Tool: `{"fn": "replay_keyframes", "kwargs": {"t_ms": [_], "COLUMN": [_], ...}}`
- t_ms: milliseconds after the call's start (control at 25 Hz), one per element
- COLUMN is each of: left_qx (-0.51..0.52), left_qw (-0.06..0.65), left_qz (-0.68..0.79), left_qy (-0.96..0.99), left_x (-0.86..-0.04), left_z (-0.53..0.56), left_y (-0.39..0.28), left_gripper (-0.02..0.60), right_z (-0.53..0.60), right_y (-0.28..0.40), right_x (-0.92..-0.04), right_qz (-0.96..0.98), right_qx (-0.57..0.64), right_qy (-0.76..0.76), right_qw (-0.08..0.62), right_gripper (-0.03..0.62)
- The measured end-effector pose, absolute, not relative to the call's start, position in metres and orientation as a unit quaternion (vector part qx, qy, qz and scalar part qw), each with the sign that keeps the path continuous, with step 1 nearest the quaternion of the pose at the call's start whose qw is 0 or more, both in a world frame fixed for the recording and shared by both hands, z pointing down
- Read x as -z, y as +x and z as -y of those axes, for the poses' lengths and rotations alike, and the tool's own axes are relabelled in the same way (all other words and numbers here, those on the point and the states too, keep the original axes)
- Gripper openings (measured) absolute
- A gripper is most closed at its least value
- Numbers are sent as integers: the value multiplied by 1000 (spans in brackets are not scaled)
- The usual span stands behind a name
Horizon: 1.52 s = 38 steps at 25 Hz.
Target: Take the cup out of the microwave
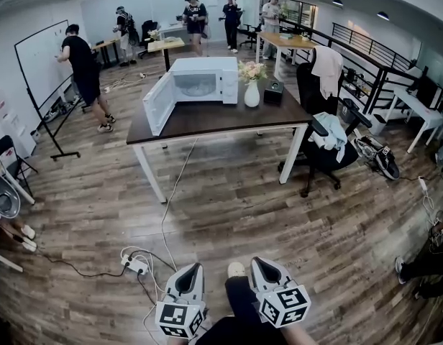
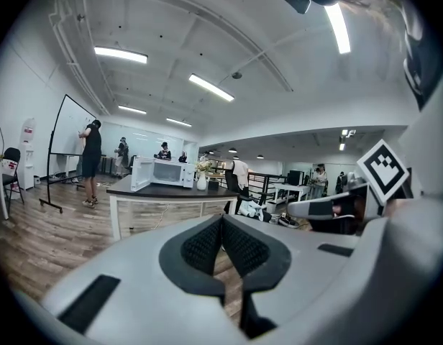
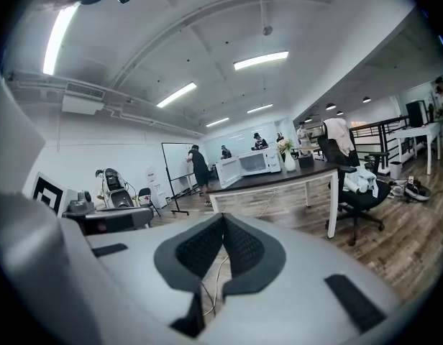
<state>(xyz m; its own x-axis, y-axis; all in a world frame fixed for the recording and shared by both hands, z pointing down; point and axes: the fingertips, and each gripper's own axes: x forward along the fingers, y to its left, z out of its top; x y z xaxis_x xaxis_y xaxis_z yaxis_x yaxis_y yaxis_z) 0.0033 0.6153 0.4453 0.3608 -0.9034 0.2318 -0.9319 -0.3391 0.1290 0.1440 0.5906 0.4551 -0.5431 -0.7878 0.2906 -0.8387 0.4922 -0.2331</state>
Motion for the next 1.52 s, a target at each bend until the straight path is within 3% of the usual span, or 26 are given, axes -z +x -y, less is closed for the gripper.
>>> {"fn": "replay_keyframes", "kwargs": {"t_ms": [1120,1520], "left_qx": [-59,-62], "left_qw": [105,109], "left_qz": [605,611], "left_qy": [787,782], "left_x": [-440,-453], "left_z": [-329,-268], "left_y": [-47,-54], "left_gripper": [6,6], "right_z": [-282,-219], "right_y": [94,93], "right_x": [-443,-455], "right_qz": [884,882], "right_qx": [-154,-163], "right_qy": [435,435], "right_qw": [74,77], "right_gripper": [-6,-6]}}
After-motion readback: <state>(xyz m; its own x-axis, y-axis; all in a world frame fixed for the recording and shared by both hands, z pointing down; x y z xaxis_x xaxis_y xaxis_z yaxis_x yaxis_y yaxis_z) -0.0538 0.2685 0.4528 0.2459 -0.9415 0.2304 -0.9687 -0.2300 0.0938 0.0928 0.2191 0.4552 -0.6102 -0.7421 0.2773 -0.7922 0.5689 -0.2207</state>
